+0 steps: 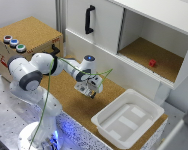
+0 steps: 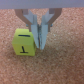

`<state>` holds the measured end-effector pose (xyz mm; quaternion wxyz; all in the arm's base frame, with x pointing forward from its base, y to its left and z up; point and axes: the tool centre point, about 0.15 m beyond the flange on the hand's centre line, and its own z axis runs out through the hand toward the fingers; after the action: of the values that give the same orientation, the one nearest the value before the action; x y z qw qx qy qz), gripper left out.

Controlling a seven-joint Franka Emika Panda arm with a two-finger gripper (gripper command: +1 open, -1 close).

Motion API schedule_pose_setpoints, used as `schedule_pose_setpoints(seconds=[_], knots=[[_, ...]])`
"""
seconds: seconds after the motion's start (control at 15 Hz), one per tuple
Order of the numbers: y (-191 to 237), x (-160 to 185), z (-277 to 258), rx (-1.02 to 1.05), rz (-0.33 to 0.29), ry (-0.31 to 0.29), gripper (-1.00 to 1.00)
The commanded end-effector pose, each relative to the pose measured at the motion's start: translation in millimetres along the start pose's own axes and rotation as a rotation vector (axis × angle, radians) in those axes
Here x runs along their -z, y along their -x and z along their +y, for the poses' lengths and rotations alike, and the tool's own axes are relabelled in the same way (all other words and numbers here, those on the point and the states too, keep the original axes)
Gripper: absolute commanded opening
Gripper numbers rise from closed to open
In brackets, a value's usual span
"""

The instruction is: Push the yellow block towards the left

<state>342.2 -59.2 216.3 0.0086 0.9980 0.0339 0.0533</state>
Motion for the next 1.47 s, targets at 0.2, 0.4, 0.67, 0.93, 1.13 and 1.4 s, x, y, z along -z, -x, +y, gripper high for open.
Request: schedule_pose_setpoints(seconds=[0.2, 0.4, 0.67, 0.93, 1.13, 1.4], knots=[[-5, -11, -54, 0.007, 0.050, 0.015, -1.00], [-6, -8, -69, 0.025, 0.046, 0.015, -1.00], [-9, -5, -96, 0.067, 0.033, 0.016, -1.00], [-18, -7, -135, 0.099, 0.038, 0.017, -1.00], [-24, -8, -161, 0.104, 0.030, -0.001, -1.00], [-31, 12, -162, 0.016, 0.034, 0.012, -1.00]])
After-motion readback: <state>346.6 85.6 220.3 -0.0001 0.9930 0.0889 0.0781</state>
